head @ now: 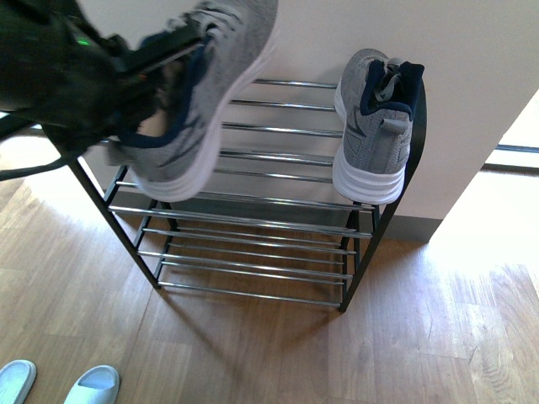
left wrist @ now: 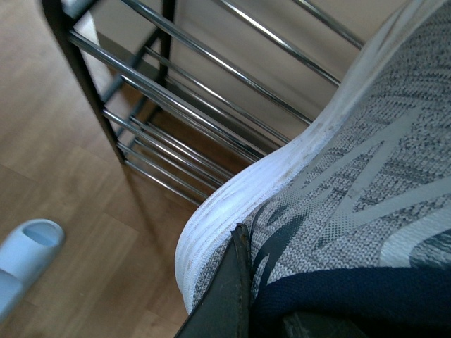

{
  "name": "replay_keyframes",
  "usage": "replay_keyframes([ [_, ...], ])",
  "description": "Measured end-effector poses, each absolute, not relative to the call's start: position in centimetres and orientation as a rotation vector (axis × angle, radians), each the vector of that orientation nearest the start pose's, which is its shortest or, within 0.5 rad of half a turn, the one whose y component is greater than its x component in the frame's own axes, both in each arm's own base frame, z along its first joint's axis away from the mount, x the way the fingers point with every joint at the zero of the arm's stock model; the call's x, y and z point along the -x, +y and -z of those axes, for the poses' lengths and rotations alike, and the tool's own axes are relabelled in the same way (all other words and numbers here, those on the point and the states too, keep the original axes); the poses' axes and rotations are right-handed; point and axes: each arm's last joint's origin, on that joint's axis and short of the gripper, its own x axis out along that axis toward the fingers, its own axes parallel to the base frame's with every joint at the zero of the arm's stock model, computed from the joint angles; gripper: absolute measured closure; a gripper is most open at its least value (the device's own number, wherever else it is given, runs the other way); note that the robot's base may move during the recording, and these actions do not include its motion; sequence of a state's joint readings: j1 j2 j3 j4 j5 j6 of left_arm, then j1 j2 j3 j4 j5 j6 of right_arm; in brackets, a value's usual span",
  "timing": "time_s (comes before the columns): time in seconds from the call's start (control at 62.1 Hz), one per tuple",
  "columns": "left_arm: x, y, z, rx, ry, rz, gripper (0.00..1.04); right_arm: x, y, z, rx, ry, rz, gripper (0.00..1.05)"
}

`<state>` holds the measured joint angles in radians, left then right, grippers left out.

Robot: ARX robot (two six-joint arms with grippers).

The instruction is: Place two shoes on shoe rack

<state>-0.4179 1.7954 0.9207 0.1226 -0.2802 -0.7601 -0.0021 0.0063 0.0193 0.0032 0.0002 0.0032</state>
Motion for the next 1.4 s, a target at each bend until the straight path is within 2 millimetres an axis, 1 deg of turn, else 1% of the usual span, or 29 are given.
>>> replay_keyframes([
  [0.097, -34.9, -16.4, -13.0, 0.573, 0.794, -0.108, 1.03, -9.7, 0.0, -17.0, -0.003, -0.016, 0.003, 0.09],
  [0.209, -36.7, -18.8, -12.2, 0.658, 0.86, -0.094, 1.03, -9.7, 0.0, -17.0, -0.003, -0.016, 0.003, 0.09],
  [0.354, -38.4, -21.6, -12.2, 0.713, 0.912, -0.053, 1.03, -9.7, 0.0, -17.0, -0.003, -0.016, 0.003, 0.09],
  [0.467, -39.4, -23.2, -12.6, 0.711, 0.954, -0.018, 1.03, -9.7, 0.0, -17.0, -0.003, -0.016, 0.003, 0.09],
  [0.612, -40.1, -23.6, -12.3, 0.685, 0.987, -0.017, 1.03, -9.7, 0.0, -17.0, -0.003, -0.016, 0.002, 0.09],
  [0.708, -40.2, -23.5, -11.7, 0.671, 1.01, -0.03, 1.03, -9.7, 0.0, -17.0, -0.003, -0.016, 0.003, 0.09],
  [0.821, -40.3, -23.4, -11.6, 0.665, 1.023, -0.031, 1.03, -9.7, 0.0, -17.0, -0.003, -0.016, 0.003, 0.09],
  [0.869, -40.3, -23.4, -11.6, 0.664, 1.024, -0.028, 0.98, -9.7, 0.0, -17.0, -0.003, -0.017, 0.002, 0.09],
  [0.933, -40.3, -23.3, -11.7, 0.658, 1.022, -0.027, 0.84, -9.7, 0.0, -17.0, -0.003, -0.016, 0.003, 0.09],
  [0.966, -40.3, -23.4, -11.7, 0.657, 1.021, -0.026, 0.8, -9.7, 0.0, -17.0, -0.003, -0.016, 0.003, 0.09],
  [1.191, -40.4, -23.2, -12.2, 0.61, 0.997, -0.035, 0.43, -9.7, 0.0, -17.0, -0.003, -0.016, 0.003, 0.09],
  [1.239, -40.3, -23.1, -12.9, 0.565, 0.961, -0.046, 0.32, -9.7, 0.0, -17.0, -0.003, -0.016, 0.003, 0.09],
  [1.287, -40.2, -23.1, -13.6, 0.544, 0.935, -0.034, 0.25, -9.7, 0.0, -17.0, -0.003, -0.016, 0.003, 0.09],
  [1.303, -40.2, -23.1, -14.1, 0.539, 0.923, -0.024, 0.22, -9.7, 0.0, -17.0, -0.003, -0.017, 0.003, 0.09],
  [1.368, -40.0, -23.1, -15.5, 0.523, 0.888, -0.007, 0.13, -9.7, 0.0, -17.0, -0.003, -0.017, 0.003, 0.09],
  [1.4, -39.8, -23.0, -16.6, 0.505, 0.855, -0.001, 0.08, -9.7, 0.0, -17.0, -0.003, -0.016, 0.003, 0.09],
])
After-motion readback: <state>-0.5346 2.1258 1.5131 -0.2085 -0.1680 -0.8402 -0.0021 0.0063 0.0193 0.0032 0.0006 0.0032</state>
